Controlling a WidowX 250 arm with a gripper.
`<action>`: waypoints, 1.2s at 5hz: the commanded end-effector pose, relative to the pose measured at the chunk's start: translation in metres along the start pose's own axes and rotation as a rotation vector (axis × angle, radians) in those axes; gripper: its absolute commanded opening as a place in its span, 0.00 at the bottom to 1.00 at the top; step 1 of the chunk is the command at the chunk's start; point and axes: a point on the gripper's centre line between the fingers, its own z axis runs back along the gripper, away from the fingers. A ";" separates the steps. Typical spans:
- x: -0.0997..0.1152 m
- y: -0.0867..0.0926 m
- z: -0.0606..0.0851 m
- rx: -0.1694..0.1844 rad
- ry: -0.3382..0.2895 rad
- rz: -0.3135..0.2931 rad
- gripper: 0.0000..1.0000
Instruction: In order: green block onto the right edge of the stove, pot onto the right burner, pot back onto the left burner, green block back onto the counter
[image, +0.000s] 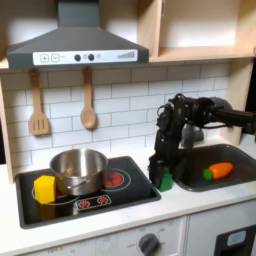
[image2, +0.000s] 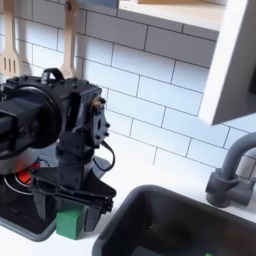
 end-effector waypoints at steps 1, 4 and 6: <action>0.003 0.005 -0.004 0.013 -0.002 0.013 1.00; 0.005 0.008 -0.007 0.004 -0.002 0.024 1.00; 0.004 0.008 -0.007 0.011 -0.016 0.016 0.33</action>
